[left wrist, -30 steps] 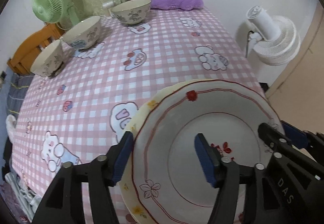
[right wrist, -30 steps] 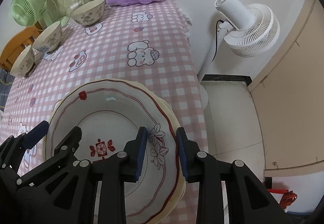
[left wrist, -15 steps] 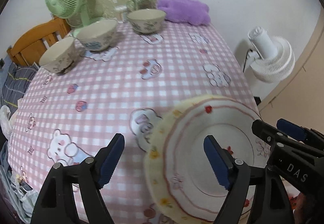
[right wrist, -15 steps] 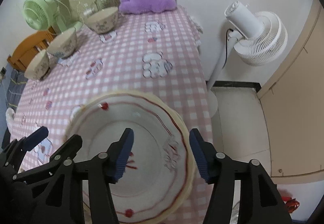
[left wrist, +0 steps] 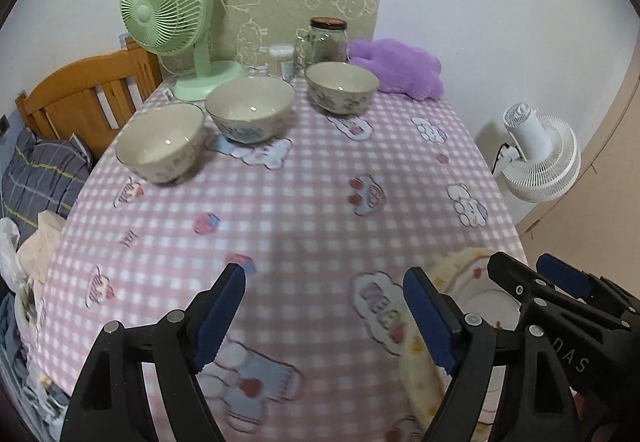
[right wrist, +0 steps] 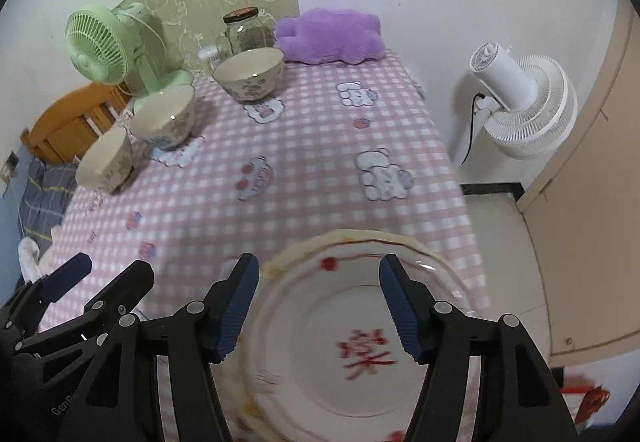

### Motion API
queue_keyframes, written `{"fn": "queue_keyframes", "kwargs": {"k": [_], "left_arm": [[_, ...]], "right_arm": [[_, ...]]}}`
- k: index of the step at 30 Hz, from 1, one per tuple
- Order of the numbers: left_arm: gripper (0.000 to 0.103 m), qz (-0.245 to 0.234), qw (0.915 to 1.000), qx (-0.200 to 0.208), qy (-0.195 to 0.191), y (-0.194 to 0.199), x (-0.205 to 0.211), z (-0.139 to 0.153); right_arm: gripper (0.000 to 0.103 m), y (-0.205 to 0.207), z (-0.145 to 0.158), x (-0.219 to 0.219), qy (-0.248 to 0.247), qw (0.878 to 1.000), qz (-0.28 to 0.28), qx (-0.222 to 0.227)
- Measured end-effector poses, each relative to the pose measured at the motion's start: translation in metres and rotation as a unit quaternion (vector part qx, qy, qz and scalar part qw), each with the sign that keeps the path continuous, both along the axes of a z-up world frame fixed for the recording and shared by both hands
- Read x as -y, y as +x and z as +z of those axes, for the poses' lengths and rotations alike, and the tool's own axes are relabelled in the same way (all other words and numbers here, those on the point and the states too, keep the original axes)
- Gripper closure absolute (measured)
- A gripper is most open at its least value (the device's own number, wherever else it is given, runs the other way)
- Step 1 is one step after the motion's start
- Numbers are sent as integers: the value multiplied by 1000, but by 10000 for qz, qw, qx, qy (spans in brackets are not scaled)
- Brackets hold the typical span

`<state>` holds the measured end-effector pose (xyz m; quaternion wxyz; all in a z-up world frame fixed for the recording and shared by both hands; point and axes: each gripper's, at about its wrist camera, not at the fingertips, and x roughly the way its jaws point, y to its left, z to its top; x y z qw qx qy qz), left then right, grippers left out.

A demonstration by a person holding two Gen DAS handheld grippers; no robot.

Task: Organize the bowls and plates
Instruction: 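Move both grippers to the rim of the large green-rimmed bowl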

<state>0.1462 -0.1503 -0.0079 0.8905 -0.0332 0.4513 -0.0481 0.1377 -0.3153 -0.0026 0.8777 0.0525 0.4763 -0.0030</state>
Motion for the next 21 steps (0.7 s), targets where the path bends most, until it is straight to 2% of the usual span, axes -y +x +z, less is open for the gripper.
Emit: {"fn": "queue_keyframes", "kwargs": {"k": [7, 9, 13, 17, 21], "left_arm": [[21, -70, 9998, 57, 199, 21, -54, 4], [24, -60, 9995, 70, 300, 28, -70, 3], [25, -208, 9989, 72, 417, 44, -100, 1], [25, -282, 9987, -66, 417, 64, -130, -2], [25, -161, 9987, -28, 479, 83, -156, -3]], "right_arm": [[37, 17, 8, -61, -310, 9993, -13, 229], [37, 22, 8, -75, -327, 9992, 1, 220], [37, 35, 3, -112, -420, 9988, -199, 121], [37, 49, -1, -143, -265, 9988, -415, 16], [37, 67, 2, -170, -69, 9995, -301, 84]]}}
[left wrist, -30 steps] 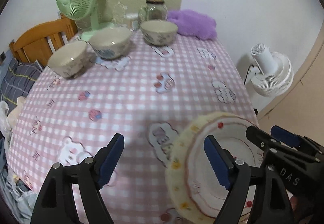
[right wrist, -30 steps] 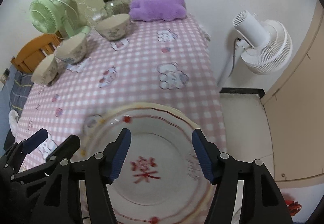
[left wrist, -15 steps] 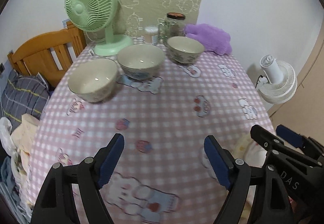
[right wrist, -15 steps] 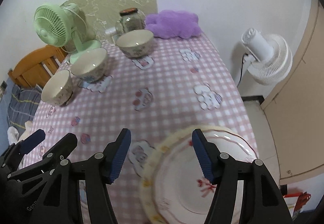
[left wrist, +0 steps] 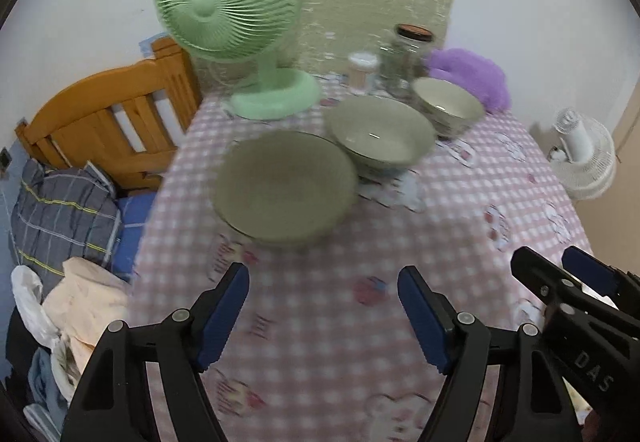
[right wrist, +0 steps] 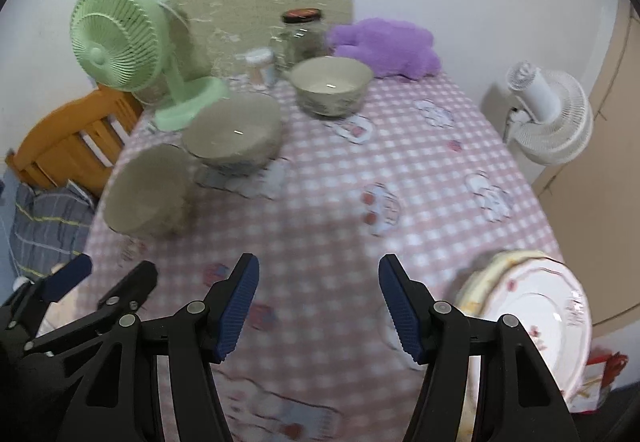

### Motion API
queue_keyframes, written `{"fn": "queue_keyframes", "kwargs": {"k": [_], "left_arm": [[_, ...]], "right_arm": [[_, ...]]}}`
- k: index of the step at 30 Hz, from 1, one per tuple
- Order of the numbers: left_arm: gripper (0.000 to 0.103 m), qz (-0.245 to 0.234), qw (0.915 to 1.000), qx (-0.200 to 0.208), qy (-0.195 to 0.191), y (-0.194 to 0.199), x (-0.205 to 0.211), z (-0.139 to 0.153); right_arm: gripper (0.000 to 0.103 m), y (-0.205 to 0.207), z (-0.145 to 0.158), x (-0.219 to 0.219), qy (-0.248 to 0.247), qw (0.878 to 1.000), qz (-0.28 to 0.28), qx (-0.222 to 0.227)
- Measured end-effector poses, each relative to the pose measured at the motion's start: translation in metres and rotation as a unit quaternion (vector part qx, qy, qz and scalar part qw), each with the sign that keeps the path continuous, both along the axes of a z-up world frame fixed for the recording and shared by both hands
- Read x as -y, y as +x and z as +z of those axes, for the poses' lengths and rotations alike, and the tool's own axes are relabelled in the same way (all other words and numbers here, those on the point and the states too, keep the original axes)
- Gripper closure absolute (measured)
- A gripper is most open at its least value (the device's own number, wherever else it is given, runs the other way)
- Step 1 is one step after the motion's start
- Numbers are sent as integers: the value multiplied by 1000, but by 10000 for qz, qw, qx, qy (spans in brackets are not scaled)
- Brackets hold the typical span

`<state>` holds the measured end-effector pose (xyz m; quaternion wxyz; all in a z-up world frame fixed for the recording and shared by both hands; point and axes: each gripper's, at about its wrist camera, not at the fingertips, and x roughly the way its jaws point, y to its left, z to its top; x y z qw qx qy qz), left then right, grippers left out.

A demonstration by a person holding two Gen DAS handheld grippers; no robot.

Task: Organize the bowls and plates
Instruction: 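Move both grippers to the rim of the large green-rimmed bowl, then close both grippers on the large bowl rim and lift it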

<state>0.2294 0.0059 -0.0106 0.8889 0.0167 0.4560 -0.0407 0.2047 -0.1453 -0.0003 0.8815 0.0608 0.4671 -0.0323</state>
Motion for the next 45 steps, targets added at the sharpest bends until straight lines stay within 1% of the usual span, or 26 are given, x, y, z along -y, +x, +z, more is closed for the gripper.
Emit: {"fn": "queue_keyframes", "kwargs": {"k": [5, 8, 10, 12, 14, 15, 16, 19, 22, 25, 27, 29, 30, 33, 35, 37, 39, 40, 42, 45], "left_arm": [[25, 139, 9996, 175, 148, 28, -30, 1], [25, 214, 9992, 308, 162, 42, -43, 2], [25, 229, 9989, 323, 235, 54, -50, -1], [26, 221, 9990, 329, 210, 64, -56, -4], [29, 225, 9992, 296, 174, 75, -61, -10], [30, 214, 9992, 292, 167, 78, -61, -12], [30, 200, 9992, 285, 190, 83, -61, -15], [35, 132, 9994, 196, 235, 92, -61, -25], [42, 104, 9996, 88, 254, 101, -62, -36], [49, 106, 9997, -16, 215, 109, -65, -44], [58, 90, 9997, -71, 219, 114, -64, -48], [65, 72, 9997, -165, 165, 118, -65, -52], [67, 74, 9997, -200, 151, 119, -66, -53], [68, 94, 9997, -224, 76, 121, -67, -55], [70, 34, 9997, -204, 112, 121, -67, -57], [73, -12, 9997, -232, 106, 123, -67, -59], [79, 18, 9995, -261, 171, 125, -66, -60], [82, 40, 9992, -273, 288, 125, -64, -61], [82, 44, 9988, -263, 415, 125, -61, -61], [82, 34, 9988, -288, 403, 124, -62, -62]], "right_arm": [[37, 35, -1, -30, 225, 9996, 167, 49], [37, 54, -1, -43, 302, 9992, 229, 102], [37, 67, -3, -52, 256, 9993, 233, 159], [37, 78, -6, -58, 268, 9993, 214, 169], [38, 90, -9, -63, 271, 9993, 210, 170], [40, 94, -11, -66, 263, 9993, 204, 169], [43, 98, -14, -68, 251, 9994, 196, 151], [50, 112, -25, -74, 259, 9995, 166, 27], [56, 123, -36, -78, 289, 9994, 178, -103], [60, 132, -45, -83, 329, 9990, 230, -216], [63, 137, -49, -86, 332, 9988, 239, -256], [66, 139, -49, -91, 250, 9992, 244, -188], [66, 139, -49, -94, 230, 9992, 287, -181], [80, 143, -55, -101, 250, 9984, 374, -347], [81, 144, -59, -103, 275, 9981, 370, -411], [89, 147, -64, -104, 225, 9981, 358, -457], [89, 148, -64, -107, 110, 9984, 366, -411], [89, 148, -64, -110, 15, 9985, 394, -389], [89, 148, -64, -114, -121, 9984, 422, -363], [89, 149, -63, -113, -137, 9983, 427, -385]]}}
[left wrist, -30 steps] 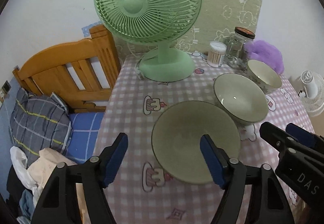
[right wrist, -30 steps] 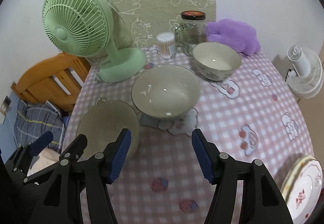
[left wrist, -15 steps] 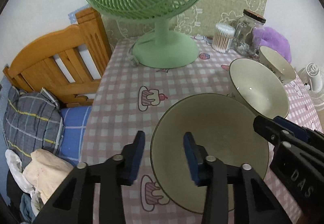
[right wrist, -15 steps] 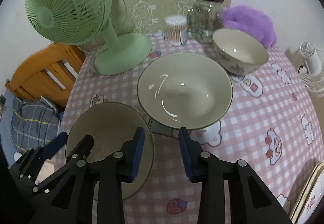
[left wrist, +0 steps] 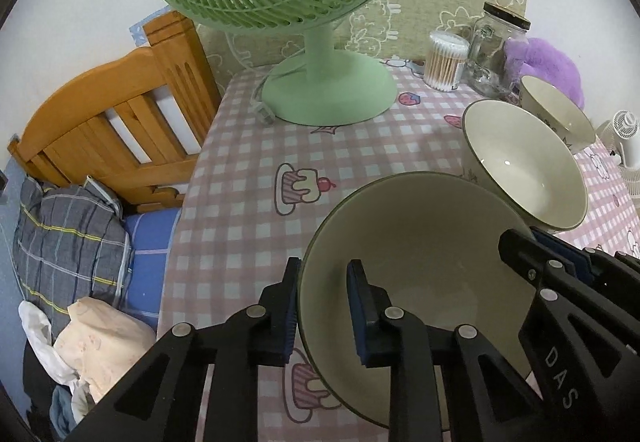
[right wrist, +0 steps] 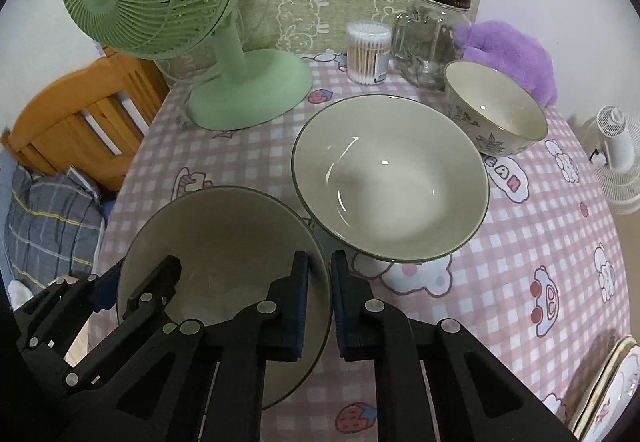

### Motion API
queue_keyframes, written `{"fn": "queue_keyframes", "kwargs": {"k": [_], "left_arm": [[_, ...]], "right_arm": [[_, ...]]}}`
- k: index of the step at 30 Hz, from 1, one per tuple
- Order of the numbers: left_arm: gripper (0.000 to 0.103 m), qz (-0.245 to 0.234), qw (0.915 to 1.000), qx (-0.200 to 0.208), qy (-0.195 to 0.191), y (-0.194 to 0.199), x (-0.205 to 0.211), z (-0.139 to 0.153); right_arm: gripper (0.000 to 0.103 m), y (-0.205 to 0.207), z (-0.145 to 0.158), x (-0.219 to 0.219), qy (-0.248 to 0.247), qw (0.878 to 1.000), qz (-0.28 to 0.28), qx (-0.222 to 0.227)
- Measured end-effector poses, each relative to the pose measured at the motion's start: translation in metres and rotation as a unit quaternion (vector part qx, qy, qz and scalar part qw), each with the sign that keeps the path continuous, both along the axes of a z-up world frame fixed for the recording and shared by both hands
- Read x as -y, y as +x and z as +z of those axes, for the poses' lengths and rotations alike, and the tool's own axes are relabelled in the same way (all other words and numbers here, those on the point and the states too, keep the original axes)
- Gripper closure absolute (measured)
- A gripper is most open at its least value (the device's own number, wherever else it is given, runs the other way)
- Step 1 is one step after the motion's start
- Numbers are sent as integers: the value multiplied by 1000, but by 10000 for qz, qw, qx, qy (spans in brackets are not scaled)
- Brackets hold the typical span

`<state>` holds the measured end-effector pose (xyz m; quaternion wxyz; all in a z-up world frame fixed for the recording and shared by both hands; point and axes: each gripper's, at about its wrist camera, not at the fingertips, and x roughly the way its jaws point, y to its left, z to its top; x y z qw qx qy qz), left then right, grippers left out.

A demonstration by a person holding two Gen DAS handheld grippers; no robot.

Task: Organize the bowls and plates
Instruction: 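Close both grippers on the large bowl rim and lift it, then carry the large bowl with both grippers toward the plate stack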

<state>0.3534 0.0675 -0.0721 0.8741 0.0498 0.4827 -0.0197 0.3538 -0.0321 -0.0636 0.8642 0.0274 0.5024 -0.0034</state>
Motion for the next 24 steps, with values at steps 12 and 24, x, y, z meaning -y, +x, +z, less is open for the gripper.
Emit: {"fn": "queue_keyframes", "kwargs": {"k": [12, 24], "left_arm": [[83, -35, 10000, -52, 38, -27, 10, 6], [83, 110, 9999, -29, 100, -81, 48, 19]], "right_arm": [[89, -22, 9, 5, -139, 9999, 23, -94], [89, -73, 30, 42, -158, 9997, 154, -126]]}}
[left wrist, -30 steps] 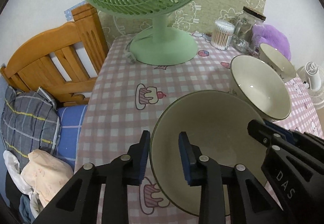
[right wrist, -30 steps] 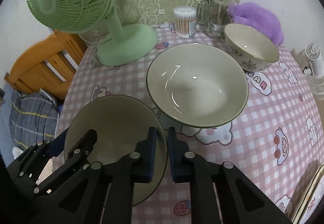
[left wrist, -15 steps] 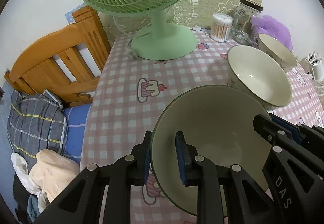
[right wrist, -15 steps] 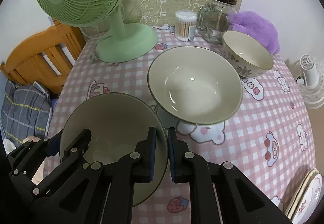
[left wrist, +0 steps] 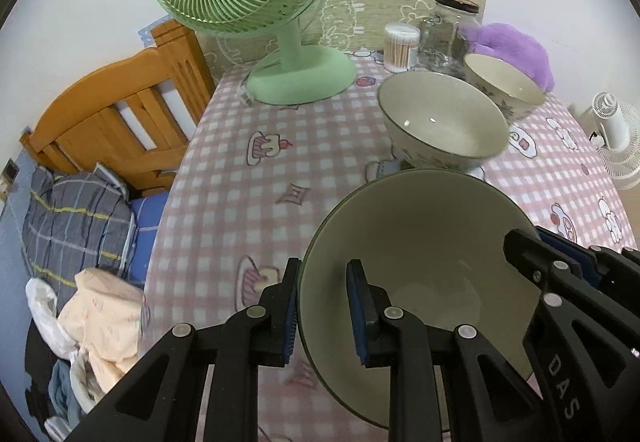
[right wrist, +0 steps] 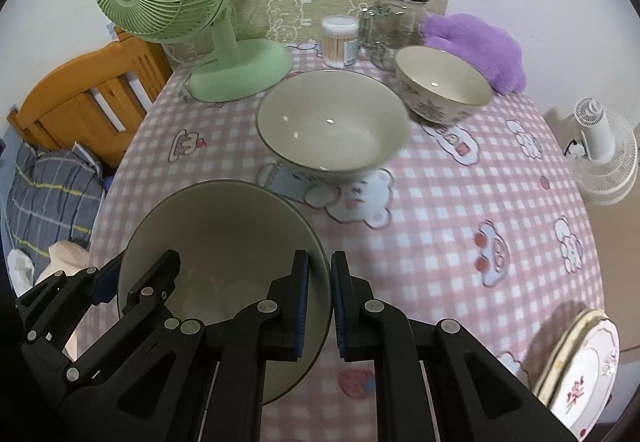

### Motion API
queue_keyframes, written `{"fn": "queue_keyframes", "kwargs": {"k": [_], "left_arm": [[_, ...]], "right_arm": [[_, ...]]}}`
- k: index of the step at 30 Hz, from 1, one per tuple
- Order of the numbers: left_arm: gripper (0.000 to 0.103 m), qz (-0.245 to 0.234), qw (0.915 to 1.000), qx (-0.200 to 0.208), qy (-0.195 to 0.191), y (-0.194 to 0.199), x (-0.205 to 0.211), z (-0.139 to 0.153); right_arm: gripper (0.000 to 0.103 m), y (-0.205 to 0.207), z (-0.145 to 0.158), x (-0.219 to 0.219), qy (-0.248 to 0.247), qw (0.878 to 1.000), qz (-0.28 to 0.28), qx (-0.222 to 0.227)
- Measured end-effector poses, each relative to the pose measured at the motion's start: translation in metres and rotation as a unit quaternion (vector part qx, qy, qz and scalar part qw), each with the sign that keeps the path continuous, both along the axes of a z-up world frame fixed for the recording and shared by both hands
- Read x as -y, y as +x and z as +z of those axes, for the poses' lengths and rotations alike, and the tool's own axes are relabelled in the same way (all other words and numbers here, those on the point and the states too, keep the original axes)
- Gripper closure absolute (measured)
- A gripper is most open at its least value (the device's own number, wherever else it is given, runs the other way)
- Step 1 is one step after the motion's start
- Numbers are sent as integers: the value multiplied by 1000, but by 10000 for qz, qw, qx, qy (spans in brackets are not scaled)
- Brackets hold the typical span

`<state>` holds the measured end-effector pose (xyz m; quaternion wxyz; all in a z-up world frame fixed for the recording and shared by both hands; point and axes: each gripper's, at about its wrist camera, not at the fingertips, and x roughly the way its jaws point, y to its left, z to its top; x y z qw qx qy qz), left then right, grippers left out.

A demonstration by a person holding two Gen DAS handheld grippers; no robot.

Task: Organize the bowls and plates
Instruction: 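Carry the large bowl with both grippers toward the plate stack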

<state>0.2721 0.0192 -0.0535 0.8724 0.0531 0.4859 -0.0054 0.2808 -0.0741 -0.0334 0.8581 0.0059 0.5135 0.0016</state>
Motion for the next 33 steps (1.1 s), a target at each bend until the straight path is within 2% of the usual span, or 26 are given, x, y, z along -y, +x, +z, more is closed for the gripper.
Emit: {"fn": "queue_keyframes", "kwargs": {"k": [14, 25, 33], "left_arm": [[83, 119, 9999, -94, -73, -66, 61, 12], [83, 107, 9996, -240, -91, -112, 101, -1], [83, 99, 9994, -327, -93, -129, 120, -8]], "right_arm": [[89, -66, 18, 63, 41, 10000, 61, 2], [89, -113, 6, 105, 70, 9998, 96, -136], [89, -134, 0, 125, 72, 9997, 93, -235]]}}
